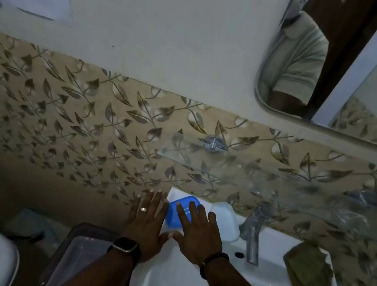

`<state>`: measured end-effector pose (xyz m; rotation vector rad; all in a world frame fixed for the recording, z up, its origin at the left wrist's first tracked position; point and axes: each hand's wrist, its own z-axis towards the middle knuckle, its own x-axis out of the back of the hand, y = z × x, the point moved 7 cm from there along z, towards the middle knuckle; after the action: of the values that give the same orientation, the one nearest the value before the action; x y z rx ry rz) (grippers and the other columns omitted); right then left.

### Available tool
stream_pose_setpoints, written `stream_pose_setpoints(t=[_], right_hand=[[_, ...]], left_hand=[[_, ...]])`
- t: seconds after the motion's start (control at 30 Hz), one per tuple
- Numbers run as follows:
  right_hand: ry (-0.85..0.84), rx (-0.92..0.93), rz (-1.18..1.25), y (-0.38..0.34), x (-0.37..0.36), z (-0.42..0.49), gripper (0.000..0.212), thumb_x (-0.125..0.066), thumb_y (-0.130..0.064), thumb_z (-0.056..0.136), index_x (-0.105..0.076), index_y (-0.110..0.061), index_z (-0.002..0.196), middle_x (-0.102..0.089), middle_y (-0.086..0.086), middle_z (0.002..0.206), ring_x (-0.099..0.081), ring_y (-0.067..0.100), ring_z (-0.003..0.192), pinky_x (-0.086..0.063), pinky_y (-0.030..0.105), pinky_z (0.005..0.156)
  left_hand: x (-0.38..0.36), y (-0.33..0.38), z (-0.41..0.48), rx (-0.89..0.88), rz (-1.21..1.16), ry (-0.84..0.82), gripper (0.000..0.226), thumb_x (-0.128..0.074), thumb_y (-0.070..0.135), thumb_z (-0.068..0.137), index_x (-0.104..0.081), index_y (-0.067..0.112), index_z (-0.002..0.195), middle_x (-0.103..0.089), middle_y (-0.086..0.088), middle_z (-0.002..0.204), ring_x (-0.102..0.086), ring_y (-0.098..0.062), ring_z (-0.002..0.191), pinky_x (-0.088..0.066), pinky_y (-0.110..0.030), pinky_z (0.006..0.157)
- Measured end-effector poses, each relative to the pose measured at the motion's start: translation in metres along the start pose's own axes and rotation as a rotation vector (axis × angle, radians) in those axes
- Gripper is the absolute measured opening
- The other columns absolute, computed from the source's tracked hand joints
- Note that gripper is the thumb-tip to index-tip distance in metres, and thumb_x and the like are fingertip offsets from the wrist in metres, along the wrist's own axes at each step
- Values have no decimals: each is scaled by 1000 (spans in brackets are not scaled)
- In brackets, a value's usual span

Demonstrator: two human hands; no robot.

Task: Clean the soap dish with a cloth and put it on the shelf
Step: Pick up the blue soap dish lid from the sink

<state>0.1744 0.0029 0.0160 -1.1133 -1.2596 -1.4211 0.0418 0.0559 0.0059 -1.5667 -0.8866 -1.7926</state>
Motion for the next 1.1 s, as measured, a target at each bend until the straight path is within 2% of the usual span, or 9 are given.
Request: stream_pose_setpoints(t=[0.1, 0.17, 0.3, 0.43, 0.57, 0.73, 0.9, 1.0, 1.1], right_hand=[[-15, 7, 6, 11, -8, 4, 78, -73, -66, 73, -62, -22, 136, -66, 14, 134, -64, 33, 120, -54, 53, 92], [-17, 50, -16, 13, -11, 6, 64, -78, -52, 77, -65, -20, 130, -66, 13, 132, -62, 33, 121, -53, 51, 93], [2, 142, -21, 10, -15, 11, 32, -64, -18, 86, -64, -17, 118, -67, 10, 115, -59, 33, 115, -48, 48, 88], [34, 176, -24, 9, -16, 12, 18, -61, -18, 88, -66, -19, 105, -68, 5, 99, -62, 29, 99, -50, 44, 81], [151, 248, -23, 5, -13, 9, 7, -60, -18, 87, -65, -20, 92, -66, 2, 87, -62, 27, 88, -49, 42, 75], [355, 247, -15, 3, 8, -4, 15, -45, -14, 90, -58, -19, 87, -61, 4, 86, -57, 27, 86, -34, 42, 77], [466, 149, 0, 13, 40, -28, 19, -41, -10, 97, -53, -19, 85, -55, 2, 80, -56, 26, 82, -32, 40, 75], [471, 78, -37, 23, 58, -51, 32, -28, -4, 99, -52, -18, 83, -52, 2, 77, -53, 26, 81, -34, 41, 73], [489, 1, -75, 36, 71, -81, 31, -31, -6, 98, -55, -18, 84, -54, 2, 79, -56, 26, 83, -41, 41, 74]], left_hand=[[-9, 10, 9, -34, 29, -50, 85, -30, 70, 94, -8, 21, 160, 10, -13, 166, 11, -38, 153, 31, -46, 110], [-22, 16, 13, -51, 53, -124, 74, -31, 63, 98, -17, 25, 159, 6, -12, 169, 10, -37, 155, 33, -47, 110], [-33, 27, 21, -43, 105, -210, 50, -42, 43, 100, -42, 27, 147, -23, -10, 165, -23, -33, 149, 4, -54, 122], [-32, 27, 28, -2, 103, -193, 45, -46, 26, 94, -50, 27, 139, -34, -8, 158, -41, -31, 138, -12, -50, 122], [-28, 19, 23, 13, 44, -130, 37, -49, 27, 92, -58, 28, 128, -43, -5, 154, -51, -29, 130, -26, -46, 117], [-9, 12, 12, 93, -360, 88, 31, -66, 36, 91, -66, 24, 120, -49, -7, 147, -62, -28, 115, -51, -40, 98], [18, 27, 10, 155, -858, 306, 37, -71, 19, 92, -59, 10, 126, -62, -8, 123, -71, -25, 86, -58, -41, 77], [19, 38, 10, 280, -1168, 271, 36, -68, 19, 95, -55, 16, 129, -70, -9, 114, -71, -25, 81, -58, -40, 77], [9, 65, 12, 300, -1499, 72, 25, -65, 14, 96, -62, 10, 121, -72, -23, 102, -70, -27, 79, -61, -41, 75]])
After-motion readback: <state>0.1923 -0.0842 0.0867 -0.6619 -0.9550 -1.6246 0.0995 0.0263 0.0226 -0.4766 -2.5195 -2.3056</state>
